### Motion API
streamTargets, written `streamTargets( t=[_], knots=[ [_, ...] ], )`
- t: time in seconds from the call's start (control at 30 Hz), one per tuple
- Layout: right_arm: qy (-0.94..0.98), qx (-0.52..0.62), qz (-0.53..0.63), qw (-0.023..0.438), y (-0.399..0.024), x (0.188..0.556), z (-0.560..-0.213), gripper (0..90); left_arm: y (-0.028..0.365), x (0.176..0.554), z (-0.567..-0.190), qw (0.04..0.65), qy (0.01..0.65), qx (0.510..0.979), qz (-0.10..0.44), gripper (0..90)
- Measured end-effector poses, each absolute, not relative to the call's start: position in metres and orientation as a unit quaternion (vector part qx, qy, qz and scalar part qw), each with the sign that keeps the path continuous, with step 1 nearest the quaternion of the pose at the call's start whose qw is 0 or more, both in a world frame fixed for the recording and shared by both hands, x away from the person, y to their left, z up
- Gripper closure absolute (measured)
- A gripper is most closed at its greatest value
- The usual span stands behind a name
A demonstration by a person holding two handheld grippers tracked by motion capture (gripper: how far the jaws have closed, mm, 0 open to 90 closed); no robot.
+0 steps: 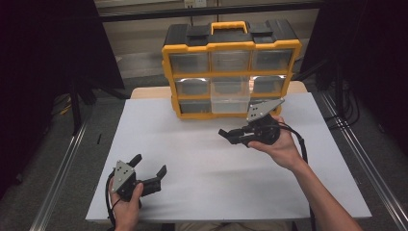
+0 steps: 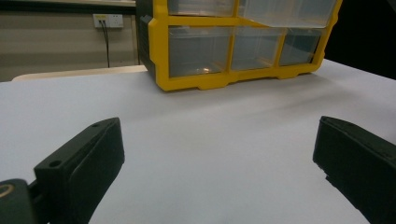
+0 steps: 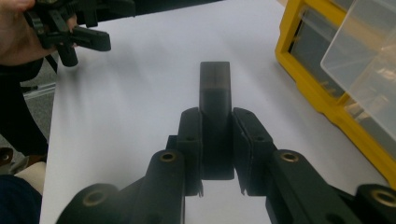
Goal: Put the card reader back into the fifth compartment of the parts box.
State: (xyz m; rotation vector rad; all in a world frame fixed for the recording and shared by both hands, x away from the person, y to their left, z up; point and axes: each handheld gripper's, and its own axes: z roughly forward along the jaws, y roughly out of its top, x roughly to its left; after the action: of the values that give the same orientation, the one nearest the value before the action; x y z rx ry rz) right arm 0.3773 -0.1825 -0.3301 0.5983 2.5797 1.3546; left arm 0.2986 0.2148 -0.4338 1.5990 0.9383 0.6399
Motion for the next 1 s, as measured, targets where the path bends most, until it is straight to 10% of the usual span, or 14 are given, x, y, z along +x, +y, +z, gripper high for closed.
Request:
streamTargets(
  t=[1.0],
  knots=[
    [0.861,0.200,0.451,0.121,-0.186,0.394,-0.285,73.8,0.216,0.298,-0.433,0.556,0.399,0.676,0.273,2.2]
  ],
)
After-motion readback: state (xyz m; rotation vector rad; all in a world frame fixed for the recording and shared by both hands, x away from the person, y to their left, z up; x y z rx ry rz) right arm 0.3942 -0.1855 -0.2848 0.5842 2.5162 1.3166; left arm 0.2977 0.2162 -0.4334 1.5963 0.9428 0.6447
